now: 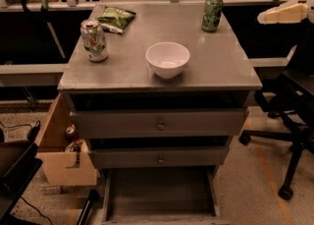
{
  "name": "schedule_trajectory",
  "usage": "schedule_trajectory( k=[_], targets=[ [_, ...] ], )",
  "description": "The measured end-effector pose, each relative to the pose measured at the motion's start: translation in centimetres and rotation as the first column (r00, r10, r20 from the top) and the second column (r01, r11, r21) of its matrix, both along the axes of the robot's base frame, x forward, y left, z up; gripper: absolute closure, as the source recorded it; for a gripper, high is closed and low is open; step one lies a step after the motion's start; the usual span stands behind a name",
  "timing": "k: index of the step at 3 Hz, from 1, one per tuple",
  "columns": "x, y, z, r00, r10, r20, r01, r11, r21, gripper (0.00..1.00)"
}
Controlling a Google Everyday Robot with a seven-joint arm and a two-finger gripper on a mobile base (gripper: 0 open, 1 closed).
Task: Move green can near white bowl
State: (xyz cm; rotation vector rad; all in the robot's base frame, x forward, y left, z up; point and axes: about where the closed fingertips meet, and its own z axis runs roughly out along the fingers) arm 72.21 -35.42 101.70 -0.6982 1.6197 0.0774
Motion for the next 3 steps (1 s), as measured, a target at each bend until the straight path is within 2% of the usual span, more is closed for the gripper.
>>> schedule_trajectory(
  k=[1,2,3],
  targets=[
    [3.2,1.5,-1.1,0.9999,0.006,-0.013,-0.005,0.997,0.075,0.0],
    [8.7,4.8,-2.1,0.9996,0.023,-0.015,-0.021,0.988,0.153,0.0],
    [13.1,7.7,-3.6,0.9988,0.036,-0.033,-0.029,0.98,0.198,0.0]
  ],
)
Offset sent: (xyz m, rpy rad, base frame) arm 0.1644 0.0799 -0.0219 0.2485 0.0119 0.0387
